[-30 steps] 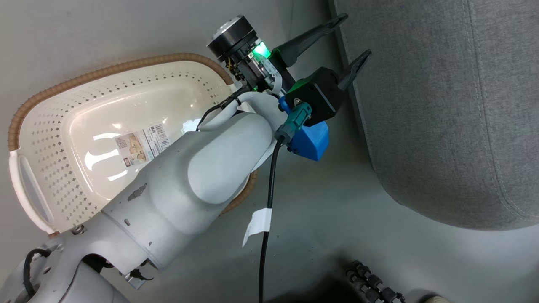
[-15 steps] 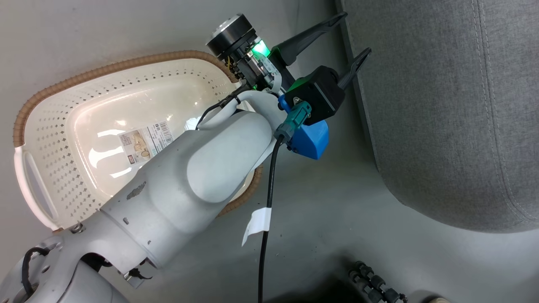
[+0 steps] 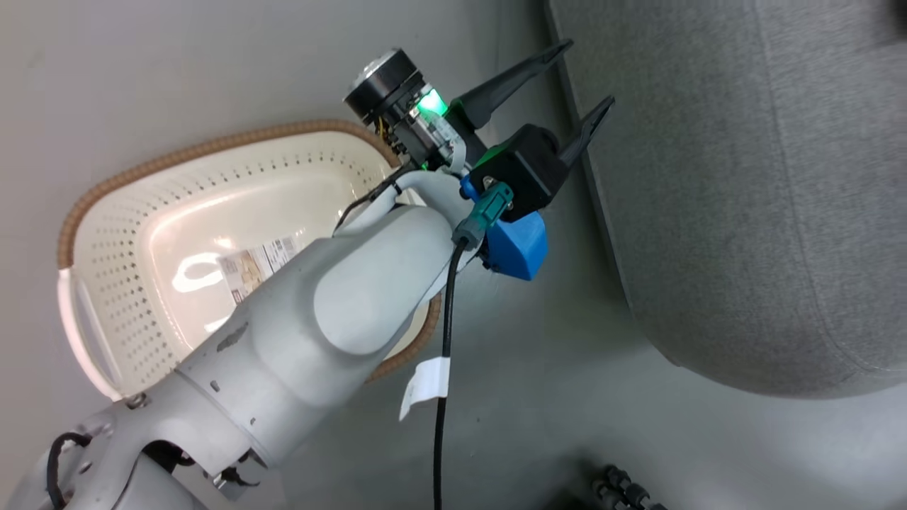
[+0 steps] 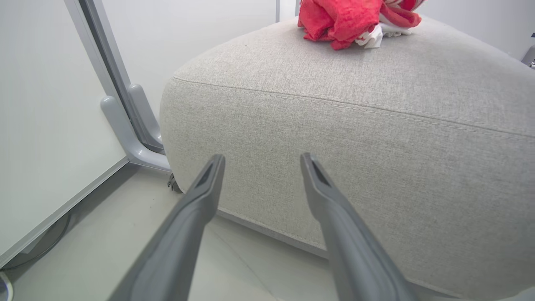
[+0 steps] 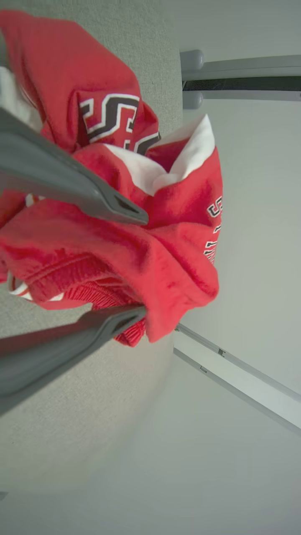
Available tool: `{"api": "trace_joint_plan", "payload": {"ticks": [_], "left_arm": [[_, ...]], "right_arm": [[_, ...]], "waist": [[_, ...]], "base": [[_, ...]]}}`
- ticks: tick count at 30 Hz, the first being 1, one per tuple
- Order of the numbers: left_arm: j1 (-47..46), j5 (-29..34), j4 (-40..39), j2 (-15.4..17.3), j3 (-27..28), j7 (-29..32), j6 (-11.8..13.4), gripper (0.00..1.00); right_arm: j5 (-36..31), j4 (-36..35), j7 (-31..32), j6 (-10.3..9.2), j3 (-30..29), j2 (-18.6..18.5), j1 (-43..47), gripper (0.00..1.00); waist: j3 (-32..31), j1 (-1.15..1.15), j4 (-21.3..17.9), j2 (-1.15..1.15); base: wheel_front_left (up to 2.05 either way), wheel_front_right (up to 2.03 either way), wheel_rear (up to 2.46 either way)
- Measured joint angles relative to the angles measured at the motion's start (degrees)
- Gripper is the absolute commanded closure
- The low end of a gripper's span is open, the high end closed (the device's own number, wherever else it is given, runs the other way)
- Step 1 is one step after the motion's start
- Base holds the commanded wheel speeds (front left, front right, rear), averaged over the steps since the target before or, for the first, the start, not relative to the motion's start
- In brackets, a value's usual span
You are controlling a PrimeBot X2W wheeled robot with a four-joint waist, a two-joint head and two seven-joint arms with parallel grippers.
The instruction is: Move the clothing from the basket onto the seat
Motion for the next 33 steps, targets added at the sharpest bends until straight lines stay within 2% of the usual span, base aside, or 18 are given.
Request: {"api": "trace_joint_plan", "payload": {"ticks": [5, 9, 17, 25, 33], "left_arm": [[3.67, -0.83, -2.42, -0.03, 2.09, -0.08, 0.82, 0.0], [7.53, -1.21, -5.09, 1.22, 5.06, -0.09, 1.74, 0.0], [16.61, -0.88, -11.22, 2.87, 13.43, -0.1, 4.01, 0.0], [25.77, 0.82, -15.8, 3.75, 23.3, -0.14, 5.33, 0.0], [33.52, 3.77, -18.96, 3.2, 32.2, -0.15, 5.3, 0.0]], "right_arm": [[-0.33, -4.11, 0.0, -0.01, 0.03, 0.77, 7.66, 0.0], [-0.94, -7.24, 0.0, -0.01, 1.7, 2.09, 11.67, 0.0], [-1.38, -12.55, 0.0, -0.01, 9.15, 3.9, 16.61, 0.0], [-1.36, -16.0, 0.0, -0.01, 17.28, 6.69, 19.24, 0.0], [-0.92, -16.85, 0.0, -0.01, 23.52, 9.09, 20.07, 0.0]], "waist": [[-4.88, 0.0, 0.2, 0.0], [-9.39, 0.0, 0.43, 0.0], [-18.45, -0.01, 1.87, 0.0], [-25.47, -0.01, 5.75, 0.0], [-30.59, -0.01, 10.41, 0.0]], "base": [[0.0, 0.0, 0.0], [0.0, 0.0, 0.0], [0.0, 0.0, 0.0], [0.0, 0.0, 0.0], [0.0, 0.0, 0.0]]}}
